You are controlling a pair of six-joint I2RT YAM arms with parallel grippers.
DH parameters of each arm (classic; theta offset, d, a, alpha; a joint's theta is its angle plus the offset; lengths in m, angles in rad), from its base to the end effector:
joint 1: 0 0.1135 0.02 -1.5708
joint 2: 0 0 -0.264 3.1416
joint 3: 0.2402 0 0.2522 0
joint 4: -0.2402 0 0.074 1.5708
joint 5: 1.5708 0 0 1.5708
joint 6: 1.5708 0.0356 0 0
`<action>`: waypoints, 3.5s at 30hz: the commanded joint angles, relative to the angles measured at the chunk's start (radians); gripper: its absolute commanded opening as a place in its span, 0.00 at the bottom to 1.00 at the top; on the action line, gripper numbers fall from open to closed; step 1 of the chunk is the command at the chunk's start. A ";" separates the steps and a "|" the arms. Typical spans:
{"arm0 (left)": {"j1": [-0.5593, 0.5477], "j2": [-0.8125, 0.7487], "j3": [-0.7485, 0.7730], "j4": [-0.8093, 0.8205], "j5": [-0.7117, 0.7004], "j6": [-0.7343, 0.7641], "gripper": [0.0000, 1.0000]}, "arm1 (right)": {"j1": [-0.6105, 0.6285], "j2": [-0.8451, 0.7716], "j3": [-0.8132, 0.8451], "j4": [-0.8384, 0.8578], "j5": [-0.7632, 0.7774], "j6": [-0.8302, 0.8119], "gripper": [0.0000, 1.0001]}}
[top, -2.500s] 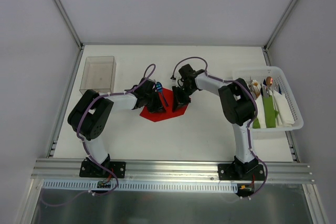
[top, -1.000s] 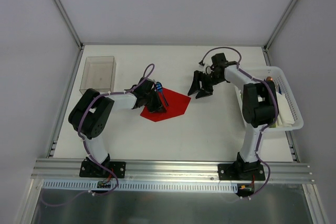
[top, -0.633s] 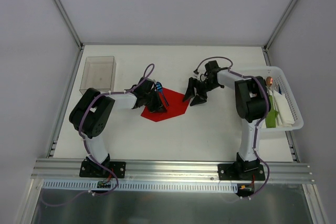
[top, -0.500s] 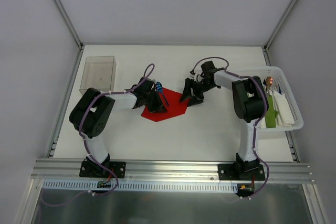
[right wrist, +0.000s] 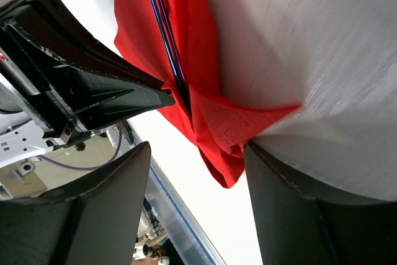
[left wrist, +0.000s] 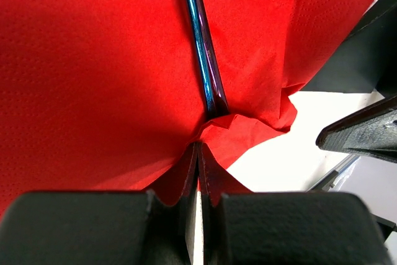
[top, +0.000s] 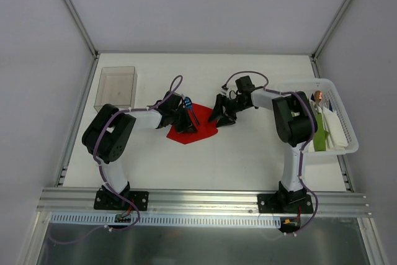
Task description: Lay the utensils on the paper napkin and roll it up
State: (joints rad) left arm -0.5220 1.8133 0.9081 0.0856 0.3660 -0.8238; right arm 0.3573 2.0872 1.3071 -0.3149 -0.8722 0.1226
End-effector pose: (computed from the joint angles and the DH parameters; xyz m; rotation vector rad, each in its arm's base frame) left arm 0.3014 -0.1881 0.1358 -0.2025 2.5887 -1.0113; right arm 0.3756 0.1693 0.1273 -0.5937 2.5369 1.3212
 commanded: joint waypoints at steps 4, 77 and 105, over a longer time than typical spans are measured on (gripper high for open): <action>0.002 0.037 -0.015 -0.053 -0.052 0.020 0.00 | -0.053 -0.027 -0.016 0.120 0.139 0.000 0.67; 0.016 0.043 -0.023 -0.053 -0.050 0.020 0.00 | 0.049 -0.065 0.176 -0.188 0.105 0.046 0.26; 0.016 0.046 -0.029 -0.053 -0.055 0.017 0.00 | 0.160 -0.003 0.095 0.049 0.019 0.408 0.00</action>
State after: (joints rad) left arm -0.5152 1.8141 0.9081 0.0864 0.3679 -0.8242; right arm 0.5117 2.0624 1.4227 -0.3565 -0.8059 0.4171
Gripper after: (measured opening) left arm 0.005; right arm 0.010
